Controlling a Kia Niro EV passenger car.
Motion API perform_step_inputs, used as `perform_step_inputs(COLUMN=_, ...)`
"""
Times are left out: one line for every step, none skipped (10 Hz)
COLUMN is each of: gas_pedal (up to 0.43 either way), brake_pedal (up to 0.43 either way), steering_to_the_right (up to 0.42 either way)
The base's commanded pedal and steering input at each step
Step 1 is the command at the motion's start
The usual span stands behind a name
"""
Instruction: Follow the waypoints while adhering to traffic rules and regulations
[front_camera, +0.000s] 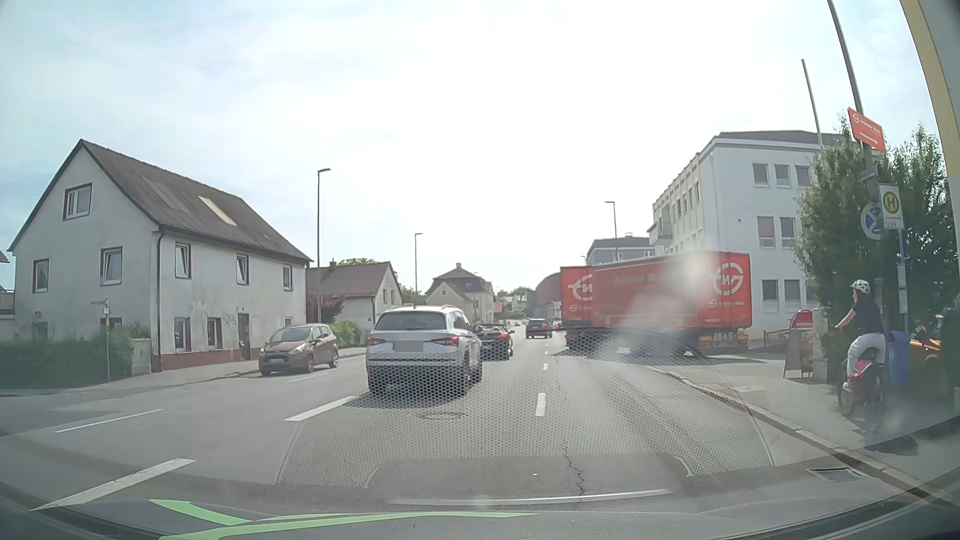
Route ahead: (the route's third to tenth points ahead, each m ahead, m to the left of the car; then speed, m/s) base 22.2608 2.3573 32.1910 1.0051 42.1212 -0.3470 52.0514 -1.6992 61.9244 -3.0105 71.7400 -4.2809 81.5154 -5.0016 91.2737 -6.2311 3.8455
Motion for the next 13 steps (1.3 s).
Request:
perform_step_inputs(gas_pedal=0.169, brake_pedal=0.000, steering_to_the_right=-0.003)
perform_step_inputs(gas_pedal=0.169, brake_pedal=0.000, steering_to_the_right=-0.002)
perform_step_inputs(gas_pedal=0.169, brake_pedal=0.000, steering_to_the_right=-0.001)
perform_step_inputs(gas_pedal=0.169, brake_pedal=0.000, steering_to_the_right=0.000)
perform_step_inputs(gas_pedal=0.169, brake_pedal=0.000, steering_to_the_right=0.001)
perform_step_inputs(gas_pedal=0.169, brake_pedal=0.000, steering_to_the_right=0.005)
perform_step_inputs(gas_pedal=0.169, brake_pedal=0.000, steering_to_the_right=0.006)
perform_step_inputs(gas_pedal=0.169, brake_pedal=0.000, steering_to_the_right=0.006)
perform_step_inputs(gas_pedal=0.169, brake_pedal=0.000, steering_to_the_right=0.007)
perform_step_inputs(gas_pedal=0.169, brake_pedal=0.000, steering_to_the_right=0.008)
perform_step_inputs(gas_pedal=0.169, brake_pedal=0.000, steering_to_the_right=0.010)
perform_step_inputs(gas_pedal=0.169, brake_pedal=0.000, steering_to_the_right=0.013)
perform_step_inputs(gas_pedal=0.169, brake_pedal=0.000, steering_to_the_right=0.015)
